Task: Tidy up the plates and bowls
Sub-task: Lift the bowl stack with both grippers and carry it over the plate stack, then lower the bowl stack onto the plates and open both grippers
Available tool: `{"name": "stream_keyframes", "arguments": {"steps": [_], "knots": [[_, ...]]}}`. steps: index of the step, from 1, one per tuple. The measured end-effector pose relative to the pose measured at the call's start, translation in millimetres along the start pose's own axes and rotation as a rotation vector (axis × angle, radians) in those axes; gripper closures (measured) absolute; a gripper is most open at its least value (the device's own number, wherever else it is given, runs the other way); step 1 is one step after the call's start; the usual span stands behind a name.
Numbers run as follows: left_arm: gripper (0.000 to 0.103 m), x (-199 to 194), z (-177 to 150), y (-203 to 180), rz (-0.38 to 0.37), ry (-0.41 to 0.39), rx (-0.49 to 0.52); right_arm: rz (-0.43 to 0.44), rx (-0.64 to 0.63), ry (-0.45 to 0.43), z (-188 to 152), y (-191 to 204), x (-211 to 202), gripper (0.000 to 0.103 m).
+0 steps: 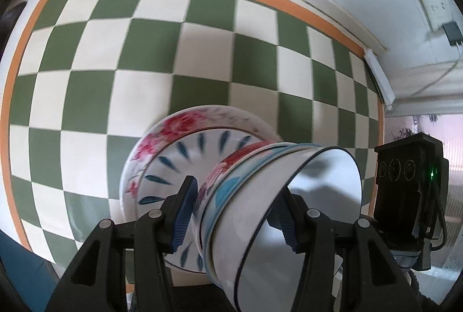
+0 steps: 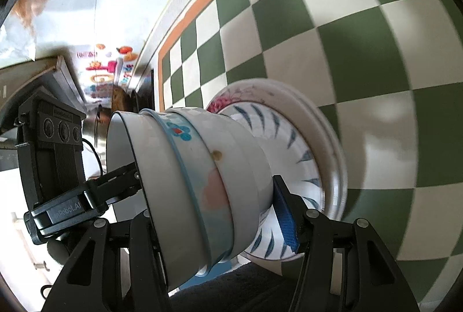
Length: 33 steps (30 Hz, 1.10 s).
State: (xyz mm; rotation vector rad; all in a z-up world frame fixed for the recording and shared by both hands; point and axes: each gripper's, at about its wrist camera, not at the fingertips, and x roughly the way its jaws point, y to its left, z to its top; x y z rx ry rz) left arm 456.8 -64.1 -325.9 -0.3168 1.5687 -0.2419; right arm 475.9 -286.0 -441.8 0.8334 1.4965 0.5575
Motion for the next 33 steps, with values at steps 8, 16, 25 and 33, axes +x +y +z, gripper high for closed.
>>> {"name": "stream_keyframes", "arguments": {"steps": [8,16,25,33], "knots": [[0.053,11,-5,29,-0.006,0.012,-0.053,-0.032,-0.019,0.055,6,3,34,0.045],[0.053,22,-6,40,-0.017,0.022,-0.09,-0.066,-0.03,0.079,15,5,56,0.045],[0.053,24,-5,40,-0.026,0.019,-0.103,-0.1,-0.045,0.091,20,7,57,0.045],[0.055,19,-7,35,-0.009,-0.005,-0.086,-0.121,-0.028,0.104,22,7,56,0.045]]}}
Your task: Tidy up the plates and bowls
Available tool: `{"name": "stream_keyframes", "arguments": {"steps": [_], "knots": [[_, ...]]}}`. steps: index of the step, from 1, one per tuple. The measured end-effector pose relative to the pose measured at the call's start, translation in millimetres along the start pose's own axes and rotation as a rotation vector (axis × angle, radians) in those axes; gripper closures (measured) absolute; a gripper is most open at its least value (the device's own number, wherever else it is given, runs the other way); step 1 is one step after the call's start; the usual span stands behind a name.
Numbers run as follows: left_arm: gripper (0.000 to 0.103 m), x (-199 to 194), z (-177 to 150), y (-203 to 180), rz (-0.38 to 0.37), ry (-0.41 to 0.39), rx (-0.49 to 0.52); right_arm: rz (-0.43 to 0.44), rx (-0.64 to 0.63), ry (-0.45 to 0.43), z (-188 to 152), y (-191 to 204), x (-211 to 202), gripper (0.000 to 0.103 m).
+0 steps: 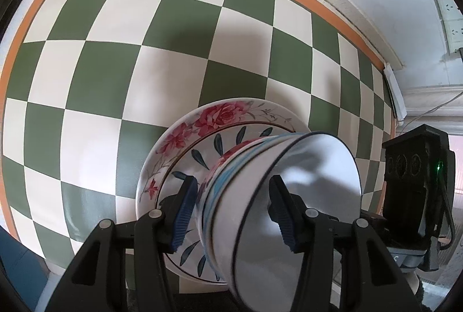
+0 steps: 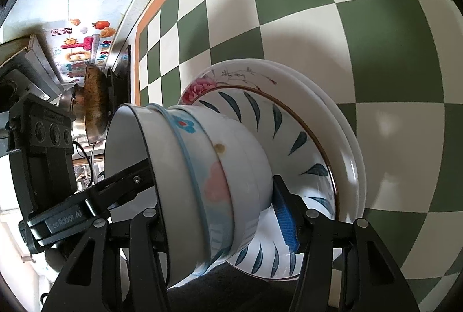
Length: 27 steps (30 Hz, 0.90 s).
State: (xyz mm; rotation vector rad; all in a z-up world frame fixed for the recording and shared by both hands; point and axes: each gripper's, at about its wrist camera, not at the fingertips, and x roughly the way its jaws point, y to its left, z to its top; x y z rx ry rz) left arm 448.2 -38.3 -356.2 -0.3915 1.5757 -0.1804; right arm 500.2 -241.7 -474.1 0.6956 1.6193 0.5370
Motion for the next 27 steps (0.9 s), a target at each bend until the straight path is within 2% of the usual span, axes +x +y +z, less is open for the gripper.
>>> {"name": "stream_keyframes", "arguments": {"steps": [10,16,21,23,25,27], "knots": [[0.055,-24,-13,-18,0.092,-0.07,0.093,-0.105,-0.085,-0.057,-10,19,-26,0.045],[0.053,-59,-34,-26,0.18,-0.172,0.193,-0.228,-0.155,-0.168,-39,54,-62,0.045],[0.053,-87,-54,-22,0.183,-0.221,0.257,-0.345,-0.17,-0.274,-70,81,-87,0.043],[0.046,-97,-62,-22,0.188,-0.242,0.278,-0.39,-0.163,-0.318,-85,92,-95,0.038],[0.022,-111,-73,-22,0.189,-0.278,0.306,-0.424,-0.161,-0.372,-104,104,-102,0.033],[0.015,-126,-83,-22,0.219,-0.334,0.331,-0.446,-0.168,-0.414,-121,117,-107,0.023]]}}
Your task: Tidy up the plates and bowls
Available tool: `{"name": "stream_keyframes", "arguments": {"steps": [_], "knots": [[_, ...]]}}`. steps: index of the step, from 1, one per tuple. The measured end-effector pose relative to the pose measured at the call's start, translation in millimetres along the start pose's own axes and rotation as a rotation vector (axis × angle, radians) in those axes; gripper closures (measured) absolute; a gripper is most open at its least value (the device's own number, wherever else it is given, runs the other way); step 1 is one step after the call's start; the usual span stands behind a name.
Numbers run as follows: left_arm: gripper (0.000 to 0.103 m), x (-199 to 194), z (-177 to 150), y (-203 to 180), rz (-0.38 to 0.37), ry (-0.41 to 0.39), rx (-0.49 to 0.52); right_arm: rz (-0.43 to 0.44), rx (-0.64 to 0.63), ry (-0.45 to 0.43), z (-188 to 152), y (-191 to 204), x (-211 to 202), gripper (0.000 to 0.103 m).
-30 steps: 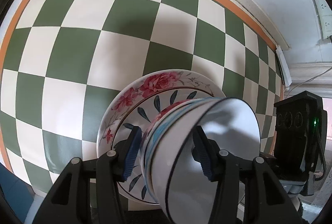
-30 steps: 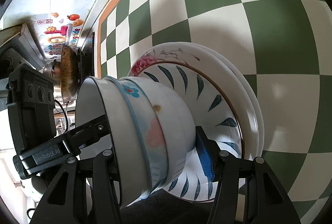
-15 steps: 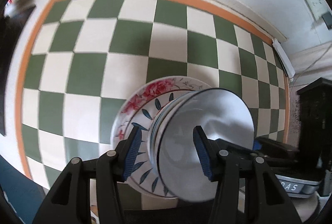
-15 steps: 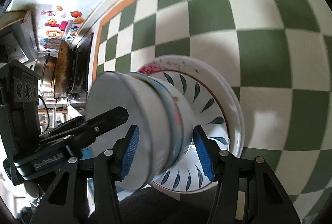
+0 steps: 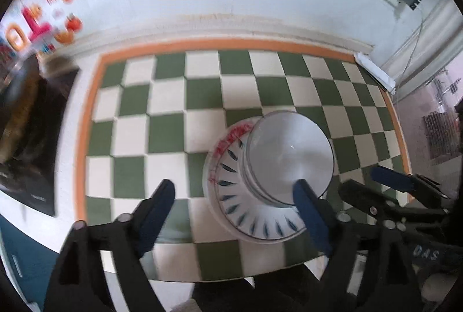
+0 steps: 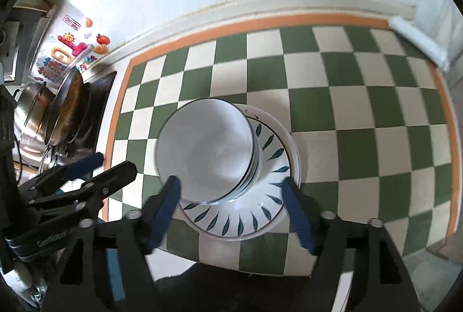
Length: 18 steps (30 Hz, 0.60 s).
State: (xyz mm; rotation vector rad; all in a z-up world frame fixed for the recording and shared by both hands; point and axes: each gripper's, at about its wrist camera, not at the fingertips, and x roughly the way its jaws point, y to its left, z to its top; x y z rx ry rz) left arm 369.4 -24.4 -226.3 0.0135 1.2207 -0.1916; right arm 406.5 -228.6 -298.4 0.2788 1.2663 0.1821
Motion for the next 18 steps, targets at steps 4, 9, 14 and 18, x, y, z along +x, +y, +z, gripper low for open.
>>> {"name": "stream_keyframes", "arguments": {"steps": [4,9,14,18], "knots": [[0.004,-33,-9,5,0.027,-0.092,0.0,-0.053,-0.005,-0.097,-22,18,-36,0.014],[0.001,-70,-27,3,0.024,-0.161,-0.013,-0.12,-0.029,-0.2,-47,37,-77,0.008],[0.001,-108,-55,-7,0.039,-0.236,-0.021,-0.109,-0.036,-0.288,-77,45,-125,0.006],[0.001,-142,-85,-20,0.07,-0.291,-0.029,-0.107,-0.063,-0.355,-109,50,-164,0.005]]}}
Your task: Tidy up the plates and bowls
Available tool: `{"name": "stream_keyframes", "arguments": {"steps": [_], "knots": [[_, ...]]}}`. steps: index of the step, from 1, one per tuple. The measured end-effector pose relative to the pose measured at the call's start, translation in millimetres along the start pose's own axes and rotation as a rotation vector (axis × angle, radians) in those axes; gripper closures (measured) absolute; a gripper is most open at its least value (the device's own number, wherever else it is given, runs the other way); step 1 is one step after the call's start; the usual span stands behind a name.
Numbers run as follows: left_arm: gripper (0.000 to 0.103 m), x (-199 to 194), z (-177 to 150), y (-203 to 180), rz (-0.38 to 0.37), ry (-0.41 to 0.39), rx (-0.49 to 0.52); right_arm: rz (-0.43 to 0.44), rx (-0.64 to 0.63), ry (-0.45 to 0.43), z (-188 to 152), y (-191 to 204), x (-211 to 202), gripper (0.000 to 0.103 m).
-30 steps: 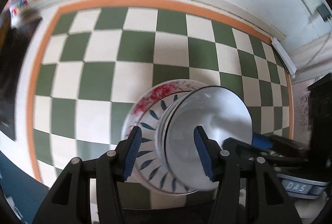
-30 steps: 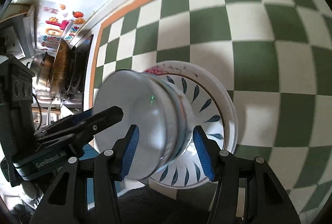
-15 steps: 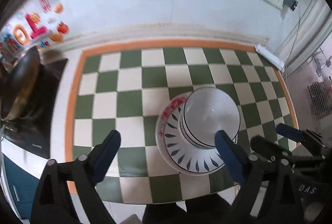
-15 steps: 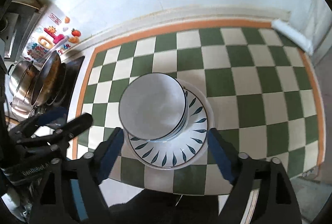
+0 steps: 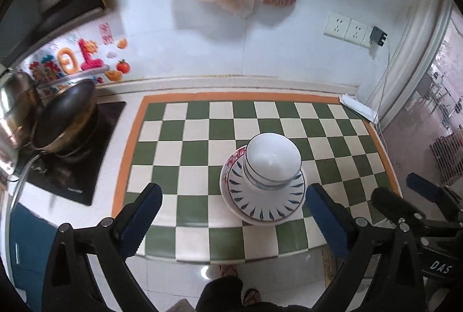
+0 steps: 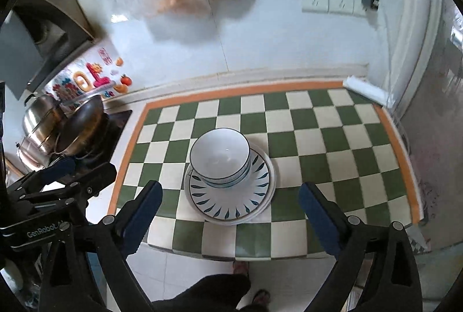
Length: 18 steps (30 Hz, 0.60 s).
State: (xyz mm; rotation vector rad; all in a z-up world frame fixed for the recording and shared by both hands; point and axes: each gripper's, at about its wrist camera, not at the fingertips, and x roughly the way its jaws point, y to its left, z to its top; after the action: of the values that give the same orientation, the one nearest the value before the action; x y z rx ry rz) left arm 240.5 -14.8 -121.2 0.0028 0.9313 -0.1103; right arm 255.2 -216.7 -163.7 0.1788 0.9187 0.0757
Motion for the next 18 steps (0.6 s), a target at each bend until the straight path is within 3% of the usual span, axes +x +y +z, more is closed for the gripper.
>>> {"name": "stream_keyframes", "arguments": {"steps": [11,18], "knots": [[0.0,-106,-68,-22,0.053,-0.106,-0.05,-0.003,-0.058,-0.119,-69,-1,-136,0.003],[0.0,-142,-98,-22,0.051,-0.126,-0.077,-0.012,-0.066,-0.158,-102,-2,-186,0.003]]}}
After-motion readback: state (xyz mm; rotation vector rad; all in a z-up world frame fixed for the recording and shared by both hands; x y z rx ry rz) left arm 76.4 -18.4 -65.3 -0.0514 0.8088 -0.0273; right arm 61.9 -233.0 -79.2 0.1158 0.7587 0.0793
